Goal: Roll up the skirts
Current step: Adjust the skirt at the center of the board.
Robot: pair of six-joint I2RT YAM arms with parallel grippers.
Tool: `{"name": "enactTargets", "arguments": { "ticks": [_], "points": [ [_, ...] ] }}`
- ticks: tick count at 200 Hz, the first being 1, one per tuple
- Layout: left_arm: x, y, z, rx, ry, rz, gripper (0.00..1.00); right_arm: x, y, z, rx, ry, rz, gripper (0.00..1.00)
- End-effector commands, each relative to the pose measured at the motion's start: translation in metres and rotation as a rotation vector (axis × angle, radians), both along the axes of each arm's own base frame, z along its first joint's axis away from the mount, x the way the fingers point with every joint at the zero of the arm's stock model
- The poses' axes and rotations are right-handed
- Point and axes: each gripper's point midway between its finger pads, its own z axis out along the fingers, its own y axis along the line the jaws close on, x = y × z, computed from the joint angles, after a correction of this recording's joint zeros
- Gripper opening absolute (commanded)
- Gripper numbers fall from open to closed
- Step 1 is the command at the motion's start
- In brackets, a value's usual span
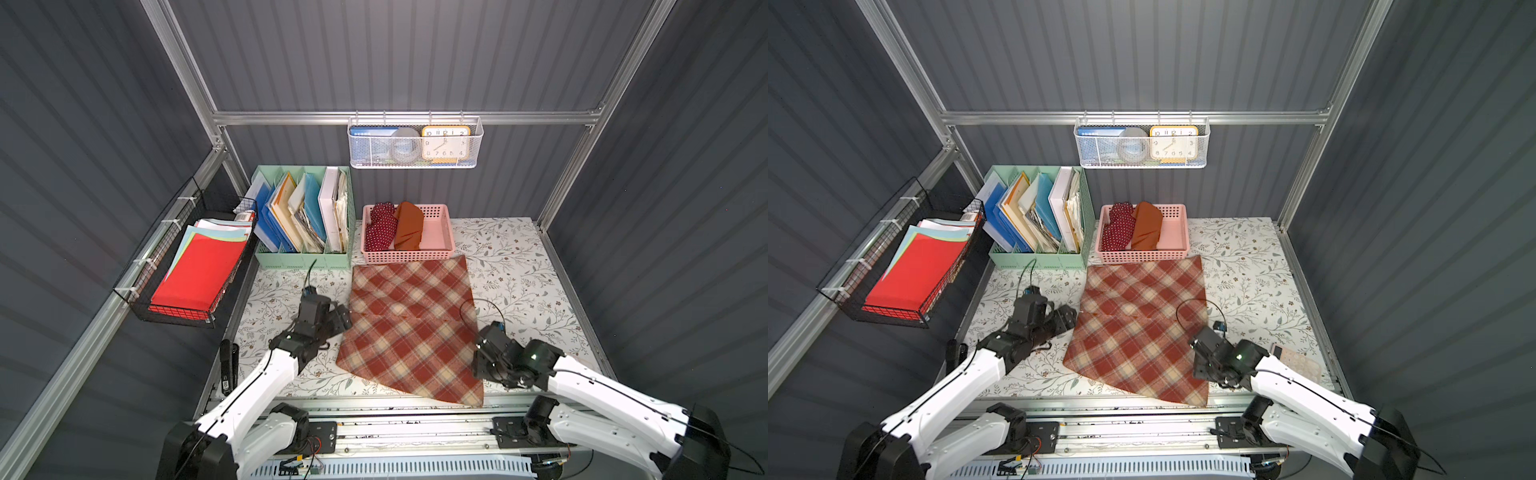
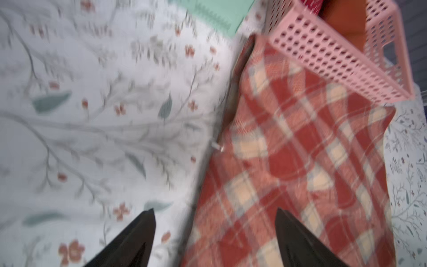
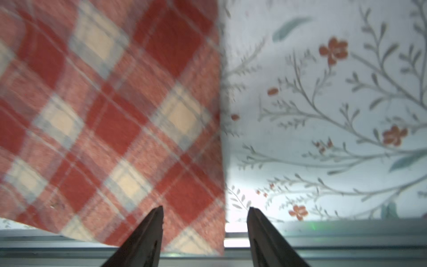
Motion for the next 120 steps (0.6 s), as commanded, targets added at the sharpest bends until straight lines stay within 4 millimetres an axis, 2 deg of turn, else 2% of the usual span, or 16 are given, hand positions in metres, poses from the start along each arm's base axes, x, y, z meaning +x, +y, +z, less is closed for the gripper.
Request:
{"name": "enactTargets", "arguments": {
  "ticks": [1, 19, 38, 52, 73, 100, 111, 120],
  "points": [
    [-0.044, 0.007, -0.037, -0.003, 0.199, 0.056, 0.80, -0.023, -0.019, -0.006, -0.068, 0.069, -0.134, 0.63],
    [-0.054, 0.008, -0.043, 0.005, 0.241, 0.058, 0.73, -0.034, -0.015, -0.009, -0.114, 0.117, -0.105, 0.63],
    [-0.060, 0.007, -0.048, 0.025, 0.259, 0.074, 0.69, -0.046, -0.012, -0.013, -0.152, 0.164, -0.080, 0.64],
    [-0.063, 0.004, -0.056, 0.045, 0.272, 0.075, 0.67, -0.053, -0.008, -0.015, -0.147, 0.187, -0.069, 0.64],
    [-0.064, 0.002, -0.058, 0.078, 0.298, 0.066, 0.59, -0.065, 0.000, -0.020, -0.108, 0.228, -0.052, 0.64],
    [-0.067, 0.003, -0.060, 0.083, 0.314, 0.073, 0.37, -0.073, 0.008, -0.022, -0.066, 0.267, -0.024, 0.64],
    [-0.067, 0.002, -0.061, 0.086, 0.322, 0.067, 0.30, -0.075, 0.010, -0.021, -0.058, 0.273, -0.011, 0.64],
    [-0.066, 0.003, -0.062, 0.096, 0.330, 0.067, 0.29, -0.076, 0.010, -0.022, -0.058, 0.278, -0.006, 0.64]
  ]
}}
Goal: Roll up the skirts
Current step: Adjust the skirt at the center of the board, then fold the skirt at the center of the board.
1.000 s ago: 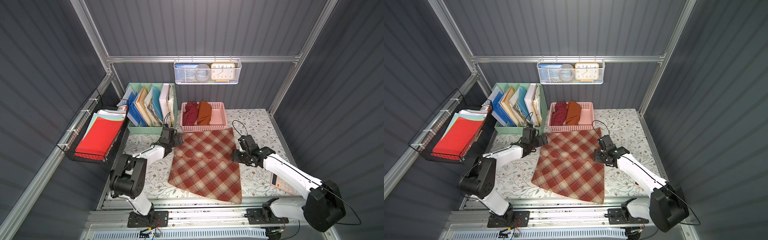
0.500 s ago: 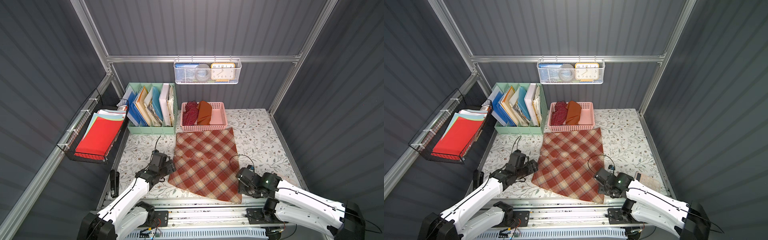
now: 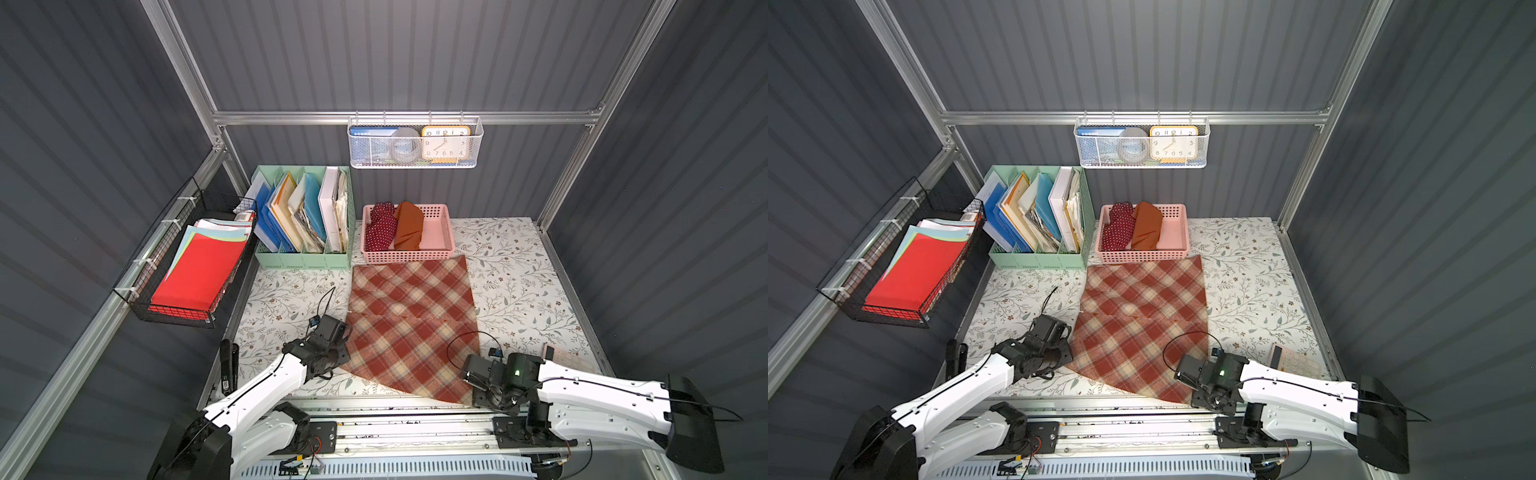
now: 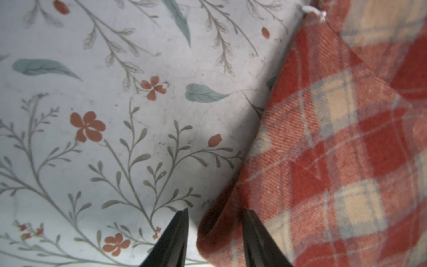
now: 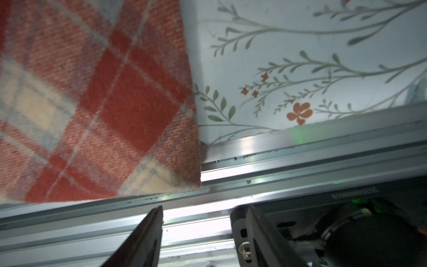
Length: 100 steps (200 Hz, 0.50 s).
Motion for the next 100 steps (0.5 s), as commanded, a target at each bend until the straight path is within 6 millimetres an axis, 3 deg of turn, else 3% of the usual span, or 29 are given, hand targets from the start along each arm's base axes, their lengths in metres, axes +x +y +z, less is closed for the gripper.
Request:
{"name": "enactTargets", "arguments": {
  "ticks": [1, 50, 82, 100],
  "points": [
    [-0.004, 0.006, -0.003, 0.041, 0.039, 0.011, 0.29, -0.008, 0.000, -0.001, 0.008, 0.039, -0.006, 0.64],
    [-0.005, -0.002, -0.009, 0.062, 0.115, -0.017, 0.28, -0.013, -0.002, -0.012, -0.001, 0.063, 0.016, 0.65],
    [-0.010, -0.005, -0.011, 0.063, 0.136, -0.019, 0.00, -0.013, -0.003, -0.021, 0.006, 0.057, 0.017, 0.65],
    [-0.010, -0.007, -0.011, 0.069, 0.143, -0.023, 0.00, -0.015, 0.000, -0.028, 0.032, 0.064, 0.019, 0.63]
  ]
}}
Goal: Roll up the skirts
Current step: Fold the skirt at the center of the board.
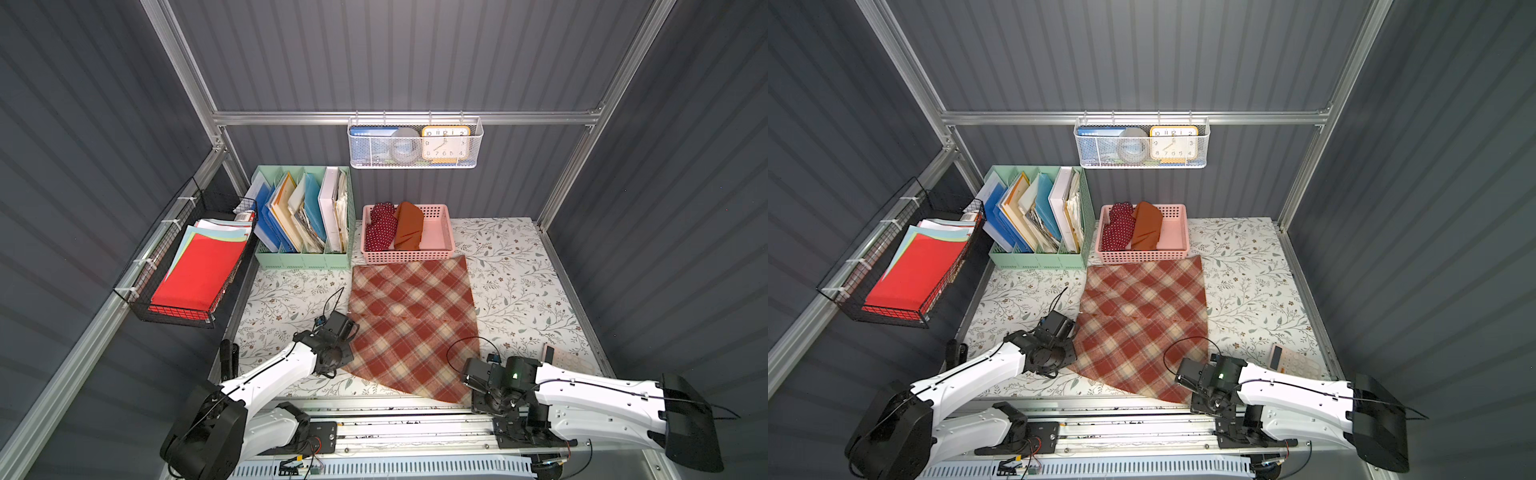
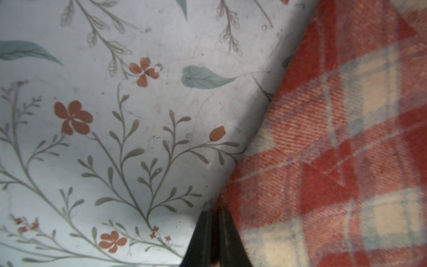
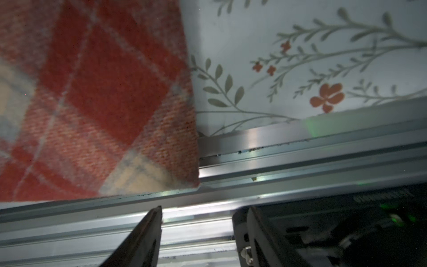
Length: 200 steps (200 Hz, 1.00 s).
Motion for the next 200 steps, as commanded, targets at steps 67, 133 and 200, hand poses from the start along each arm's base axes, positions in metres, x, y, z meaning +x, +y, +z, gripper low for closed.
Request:
{"name": "enactTargets", "arguments": {
  "ticks": [67, 133, 200],
  "points": [
    [-0.007, -0.015, -0.002, 0.009, 0.046, -0.017, 0.00, 0.015, 0.012, -0.020, 0.054, -0.091, 0.092, 0.49],
    [-0.007, -0.018, -0.001, -0.016, 0.042, -0.010, 0.00, 0.021, 0.011, -0.019, 0.035, -0.118, 0.127, 0.04],
    [-0.003, -0.020, 0.029, -0.039, -0.014, 0.003, 0.00, 0.013, 0.006, 0.022, 0.109, -0.128, 0.118, 0.00]
  ]
}}
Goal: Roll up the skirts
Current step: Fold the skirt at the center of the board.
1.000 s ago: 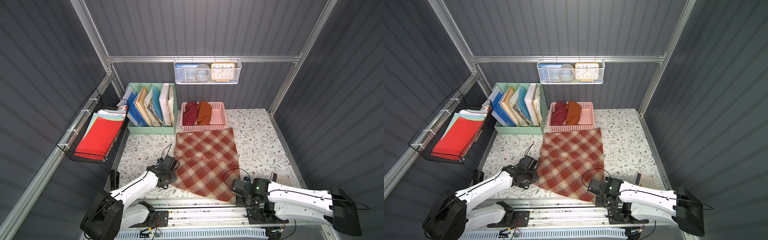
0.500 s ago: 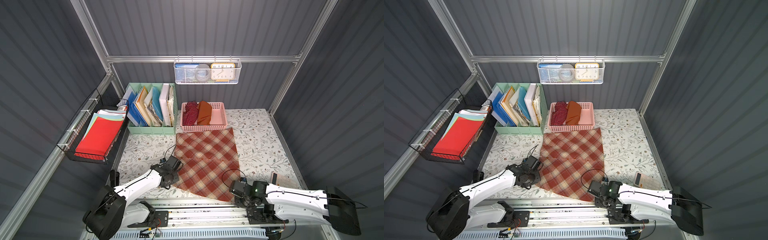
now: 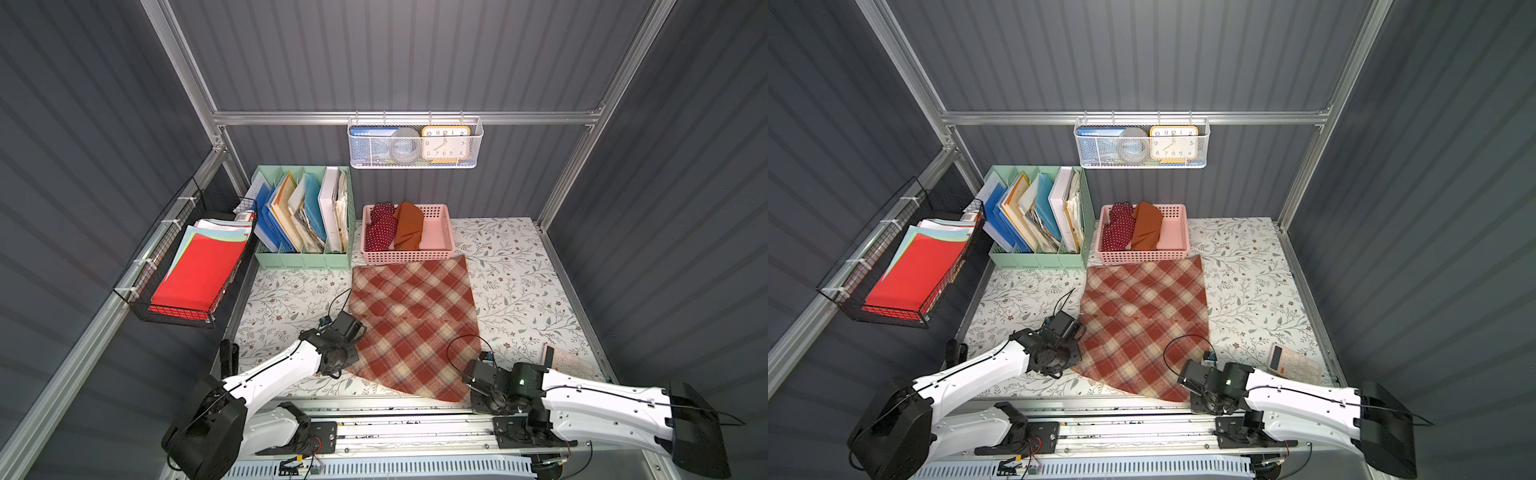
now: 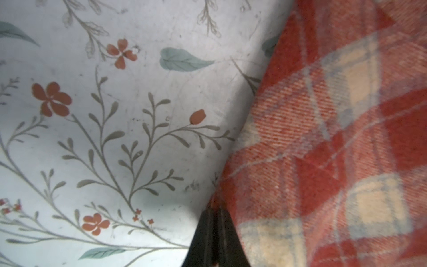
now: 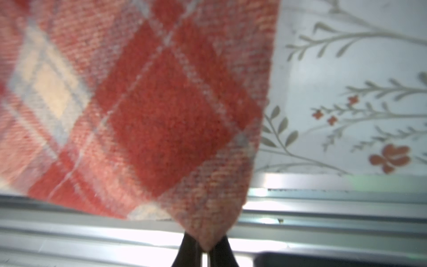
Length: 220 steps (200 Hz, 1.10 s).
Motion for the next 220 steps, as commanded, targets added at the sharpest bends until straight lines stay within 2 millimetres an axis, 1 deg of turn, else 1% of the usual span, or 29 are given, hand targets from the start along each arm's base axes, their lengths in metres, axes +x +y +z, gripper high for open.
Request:
{"name": "enactTargets", "arguments": {
  "ticks": [1, 33, 53, 62, 73, 89, 97, 113, 131, 139, 154, 163, 164, 168, 179, 200, 212, 220],
  "points": [
    [0.002, -0.003, 0.021, -0.018, -0.020, 0.010, 0.00, -0.003, -0.011, 0.021, -0.016, -0.007, -0.005, 0.00],
    [0.015, -0.007, 0.043, -0.008, -0.064, -0.018, 0.00, 0.015, -0.003, 0.055, 0.052, -0.127, 0.009, 0.00],
    [0.030, -0.015, 0.060, -0.013, -0.111, -0.045, 0.00, 0.026, -0.001, 0.070, 0.037, -0.173, 0.032, 0.00],
    [0.034, -0.015, 0.066, -0.003, -0.116, -0.048, 0.00, 0.032, 0.001, 0.077, 0.030, -0.188, 0.045, 0.00],
    [0.041, -0.021, 0.072, -0.019, -0.128, -0.052, 0.00, 0.041, 0.004, 0.086, 0.018, -0.213, 0.068, 0.00],
    [0.062, -0.027, 0.088, -0.008, -0.208, -0.071, 0.00, 0.063, 0.004, 0.097, -0.002, -0.254, 0.074, 0.00],
    [0.076, -0.030, 0.099, 0.003, -0.253, -0.086, 0.00, 0.074, 0.003, 0.101, 0.004, -0.260, 0.070, 0.00],
    [0.103, -0.028, 0.115, 0.047, -0.309, -0.091, 0.00, 0.102, 0.004, 0.110, 0.026, -0.303, 0.061, 0.00],
    [0.137, -0.028, 0.129, 0.008, -0.376, -0.092, 0.00, 0.138, 0.005, 0.117, 0.044, -0.344, 0.040, 0.00],
    [0.153, -0.024, 0.134, -0.012, -0.415, -0.078, 0.00, 0.154, 0.007, 0.119, 0.055, -0.361, 0.028, 0.00],
    [0.184, -0.015, 0.138, -0.037, -0.465, -0.057, 0.00, 0.186, 0.009, 0.122, 0.080, -0.390, 0.011, 0.00],
    [0.200, -0.013, 0.137, -0.028, -0.477, -0.053, 0.00, 0.204, 0.012, 0.124, 0.097, -0.405, 0.010, 0.00],
    [0.201, -0.013, 0.136, -0.027, -0.477, -0.053, 0.00, 0.206, 0.012, 0.121, 0.092, -0.395, 0.010, 0.00],
    [0.208, -0.013, 0.136, -0.025, -0.481, -0.052, 0.00, 0.215, 0.011, 0.117, 0.086, -0.387, 0.002, 0.00],
    [0.225, -0.016, 0.134, -0.027, -0.493, -0.059, 0.00, 0.237, 0.009, 0.114, 0.086, -0.374, -0.011, 0.00],
    [0.252, -0.022, 0.125, -0.035, -0.500, -0.061, 0.00, 0.275, -0.003, 0.100, 0.106, -0.302, -0.078, 0.00],
    [0.264, -0.023, 0.119, -0.029, -0.506, -0.059, 0.00, 0.296, -0.015, 0.091, 0.109, -0.291, -0.131, 0.00],
    [0.270, -0.023, 0.115, -0.023, -0.509, -0.052, 0.00, 0.309, -0.018, 0.086, 0.129, -0.290, -0.153, 0.00]
  ]
}}
